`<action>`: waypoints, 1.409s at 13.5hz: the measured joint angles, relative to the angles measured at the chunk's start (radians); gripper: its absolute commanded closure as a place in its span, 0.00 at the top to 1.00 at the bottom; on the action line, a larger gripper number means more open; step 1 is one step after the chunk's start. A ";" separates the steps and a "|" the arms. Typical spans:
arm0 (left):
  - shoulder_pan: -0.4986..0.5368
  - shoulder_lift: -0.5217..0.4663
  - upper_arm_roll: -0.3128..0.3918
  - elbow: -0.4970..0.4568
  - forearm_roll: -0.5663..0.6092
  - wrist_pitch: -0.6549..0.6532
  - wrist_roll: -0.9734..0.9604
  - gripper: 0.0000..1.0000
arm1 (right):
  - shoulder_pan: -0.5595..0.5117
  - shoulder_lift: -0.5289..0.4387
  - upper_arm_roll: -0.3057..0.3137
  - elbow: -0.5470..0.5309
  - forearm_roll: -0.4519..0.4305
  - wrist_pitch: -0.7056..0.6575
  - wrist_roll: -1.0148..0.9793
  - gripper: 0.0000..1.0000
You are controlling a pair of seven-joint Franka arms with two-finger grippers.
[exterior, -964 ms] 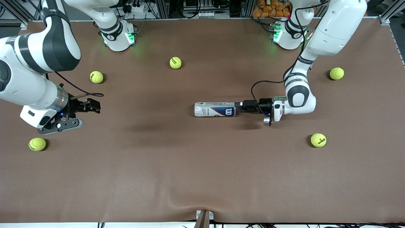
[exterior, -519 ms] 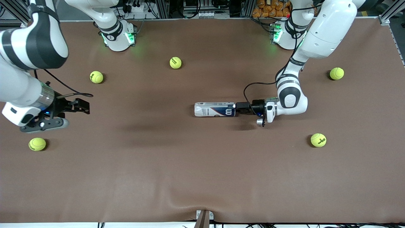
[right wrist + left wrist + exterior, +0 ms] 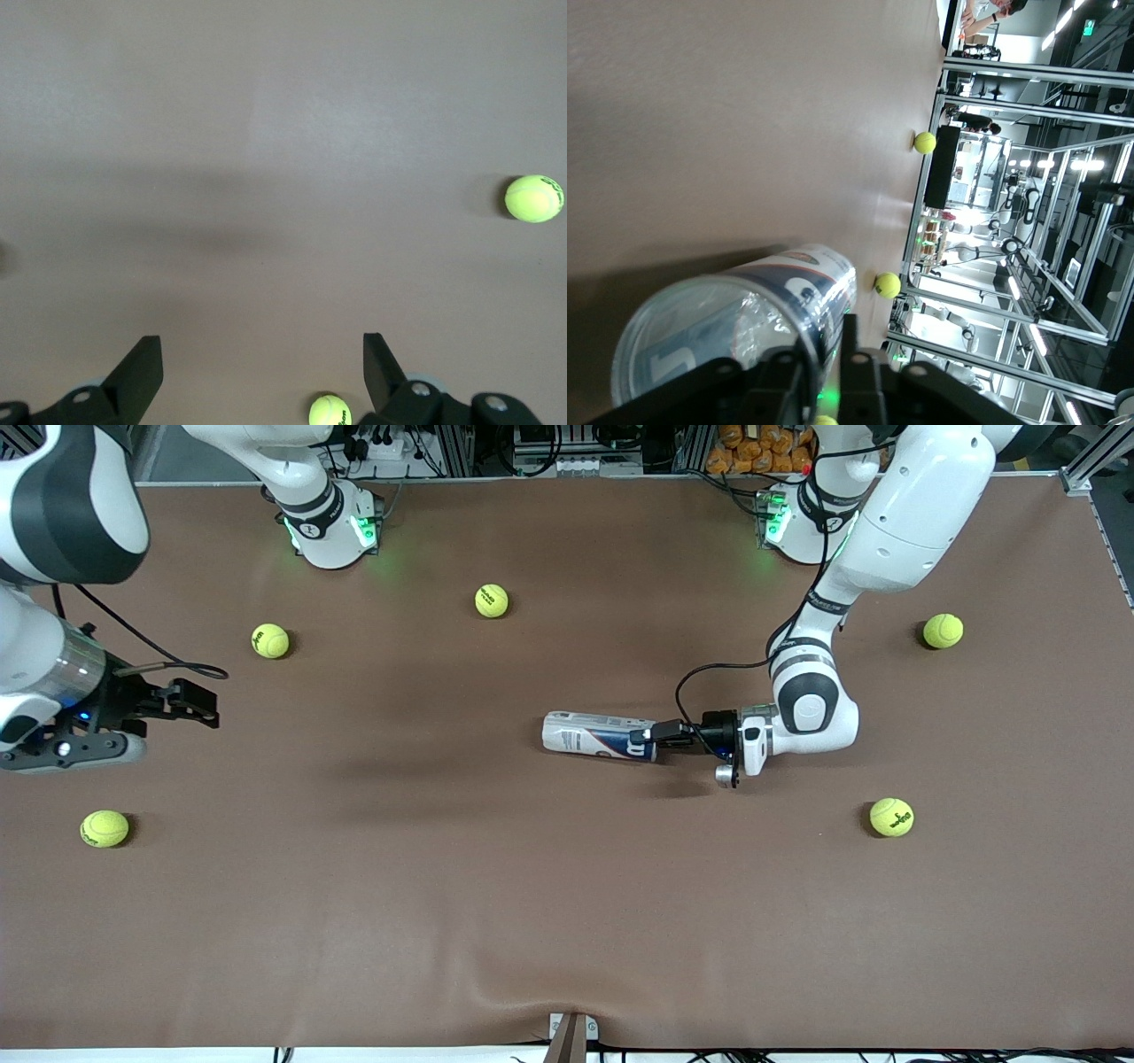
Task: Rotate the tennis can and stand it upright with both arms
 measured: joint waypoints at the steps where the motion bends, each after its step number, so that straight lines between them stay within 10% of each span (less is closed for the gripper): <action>1: -0.004 -0.008 0.000 0.016 0.003 0.001 -0.033 0.00 | -0.010 -0.005 0.000 0.000 0.000 -0.002 -0.004 1.00; 7: -0.131 -0.128 -0.005 0.164 0.280 0.177 -0.581 0.00 | -0.050 -0.029 0.000 0.000 0.010 -0.031 -0.031 1.00; 11: -0.194 -0.170 -0.009 0.346 0.734 0.190 -1.128 0.00 | -0.048 -0.087 0.002 -0.004 0.019 -0.074 -0.033 1.00; 19: -0.436 -0.162 -0.007 0.639 1.536 -0.024 -2.021 0.00 | 0.041 -0.142 -0.194 -0.010 0.054 -0.174 -0.012 1.00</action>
